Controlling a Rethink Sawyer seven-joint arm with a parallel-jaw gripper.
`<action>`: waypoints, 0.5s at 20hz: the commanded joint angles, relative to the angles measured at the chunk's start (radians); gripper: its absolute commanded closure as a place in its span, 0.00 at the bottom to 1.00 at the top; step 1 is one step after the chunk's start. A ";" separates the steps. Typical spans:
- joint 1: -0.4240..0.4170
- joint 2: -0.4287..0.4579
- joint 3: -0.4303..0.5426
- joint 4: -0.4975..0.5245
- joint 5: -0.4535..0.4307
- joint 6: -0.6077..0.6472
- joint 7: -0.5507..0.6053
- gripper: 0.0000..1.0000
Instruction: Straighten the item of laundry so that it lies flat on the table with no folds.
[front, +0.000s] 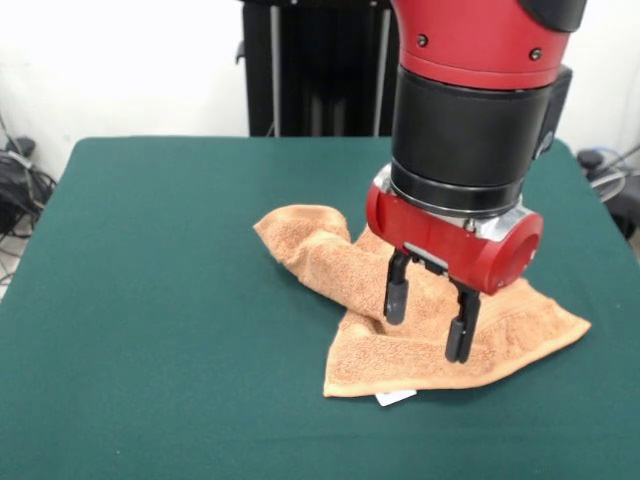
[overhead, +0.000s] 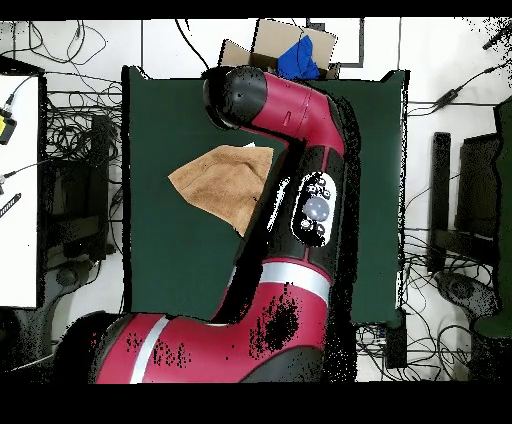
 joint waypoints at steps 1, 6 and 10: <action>-0.013 0.044 0.023 0.159 0.019 0.085 0.226 0.00; -0.023 0.061 0.033 0.157 0.013 0.059 0.206 0.00; -0.029 0.075 0.046 0.158 0.011 0.042 0.192 0.00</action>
